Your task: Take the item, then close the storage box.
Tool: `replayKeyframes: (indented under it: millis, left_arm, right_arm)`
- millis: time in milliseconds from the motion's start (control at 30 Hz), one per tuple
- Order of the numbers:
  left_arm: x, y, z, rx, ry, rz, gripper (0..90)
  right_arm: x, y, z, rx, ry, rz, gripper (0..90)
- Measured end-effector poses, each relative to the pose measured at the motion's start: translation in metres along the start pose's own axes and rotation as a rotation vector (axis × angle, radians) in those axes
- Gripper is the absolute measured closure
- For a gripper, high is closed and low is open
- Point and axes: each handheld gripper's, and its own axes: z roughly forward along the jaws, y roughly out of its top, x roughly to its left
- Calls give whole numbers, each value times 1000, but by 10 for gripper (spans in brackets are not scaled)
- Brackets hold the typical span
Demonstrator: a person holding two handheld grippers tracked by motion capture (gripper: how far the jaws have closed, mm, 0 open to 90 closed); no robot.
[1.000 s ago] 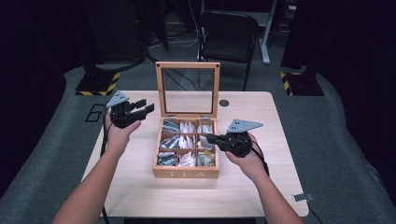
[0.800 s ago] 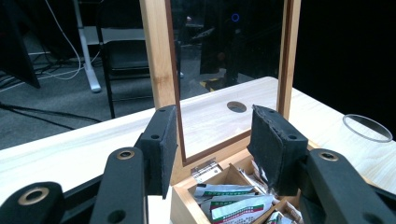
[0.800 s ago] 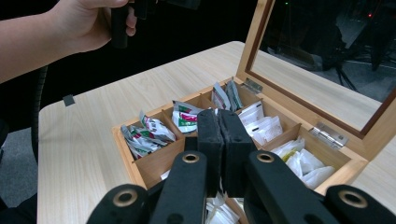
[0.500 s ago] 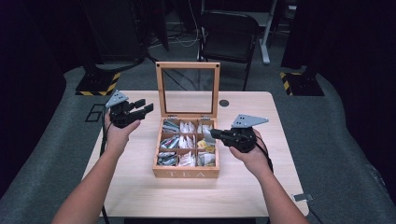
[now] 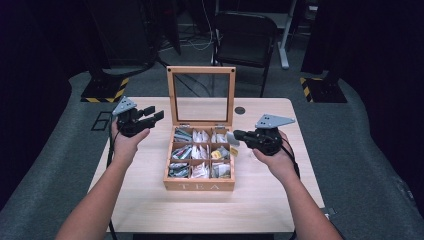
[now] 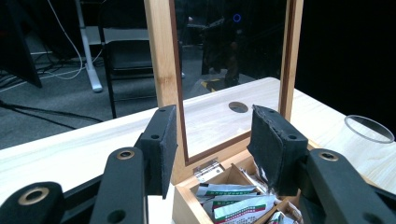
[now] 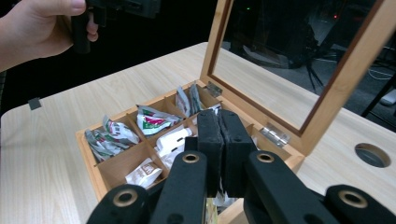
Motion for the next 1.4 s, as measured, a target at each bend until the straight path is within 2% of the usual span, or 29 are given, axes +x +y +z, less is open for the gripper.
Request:
replayKeyframes:
  millis: [467,767,1233,1400]
  left_arm:
    - [0,0,-1,4,0,0,514]
    - [0,0,0,3,4,-3,514]
    - [2,0,1,1,5,-7,514]
    - [1,0,1,3,5,-6,514]
  right_arm:
    - [-19,11,-12,1,-62,-21,886]
    - [-30,13,-15,17,-102,-12,886]
    - [-56,6,-24,28,-181,34,886]
    - [-61,4,-26,28,-206,55,886]
